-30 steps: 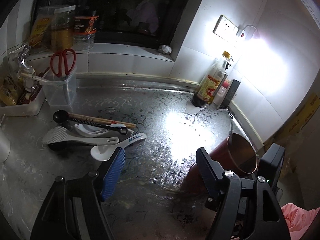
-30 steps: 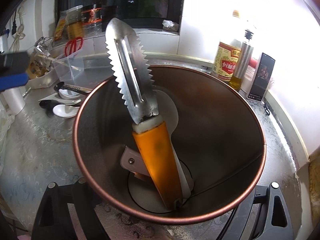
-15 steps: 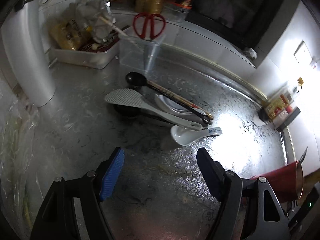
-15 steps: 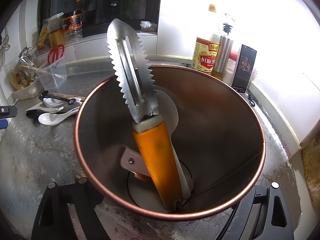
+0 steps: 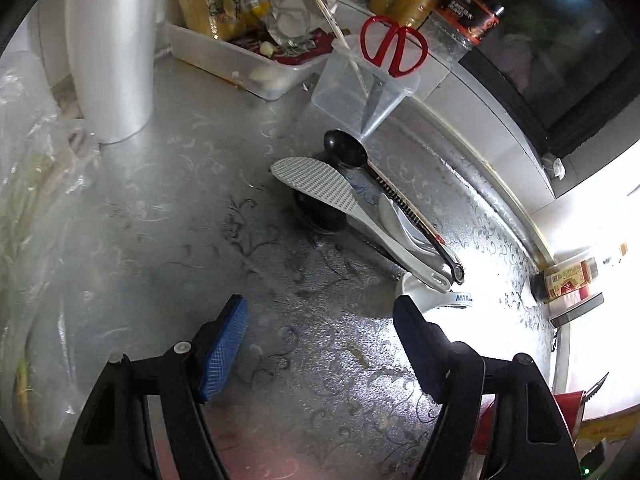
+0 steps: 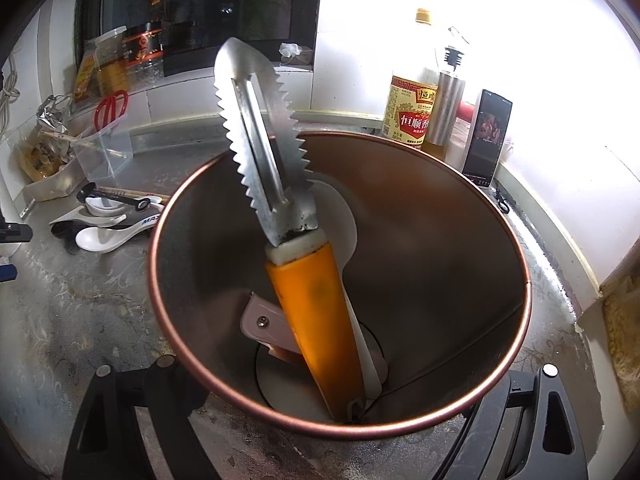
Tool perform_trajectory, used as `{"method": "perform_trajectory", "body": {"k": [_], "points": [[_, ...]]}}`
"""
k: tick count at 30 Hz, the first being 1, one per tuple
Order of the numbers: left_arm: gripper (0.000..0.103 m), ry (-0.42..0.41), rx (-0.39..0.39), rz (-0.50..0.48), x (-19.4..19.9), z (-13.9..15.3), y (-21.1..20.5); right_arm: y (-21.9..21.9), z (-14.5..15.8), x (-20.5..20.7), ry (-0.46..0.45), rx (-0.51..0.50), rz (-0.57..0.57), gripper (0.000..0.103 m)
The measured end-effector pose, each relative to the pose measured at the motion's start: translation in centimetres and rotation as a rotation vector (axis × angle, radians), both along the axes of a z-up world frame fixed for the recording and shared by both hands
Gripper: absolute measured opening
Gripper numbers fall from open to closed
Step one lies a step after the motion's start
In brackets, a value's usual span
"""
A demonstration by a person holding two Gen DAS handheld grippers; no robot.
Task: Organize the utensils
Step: 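Move the left tool back over the remaining utensils, then close the left tool on the white MAX spoon handle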
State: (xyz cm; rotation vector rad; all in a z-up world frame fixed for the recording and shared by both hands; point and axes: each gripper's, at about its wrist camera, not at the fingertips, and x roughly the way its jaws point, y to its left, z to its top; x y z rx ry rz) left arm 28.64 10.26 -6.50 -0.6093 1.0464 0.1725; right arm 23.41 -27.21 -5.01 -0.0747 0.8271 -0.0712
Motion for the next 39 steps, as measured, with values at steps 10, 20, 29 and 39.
{"method": "perform_trajectory", "body": {"k": [10,20,29,39], "points": [[0.07,0.014,-0.037,-0.083,3.8,-1.0,-3.4,-0.2,-0.1,0.3,-0.003,0.001,0.017,0.092],[0.056,0.04,-0.023,-0.156,6.0,-2.1,-5.8,-0.2,-0.2,0.7,-0.004,0.0,0.03,0.092],[0.026,0.053,-0.026,-0.184,6.9,-2.9,-6.5,0.3,-0.3,1.1,-0.004,-0.01,0.041,0.092],[0.007,0.051,-0.014,-0.177,7.2,-3.8,-6.9,0.3,-0.3,1.3,-0.001,-0.012,0.045,0.092]]}}
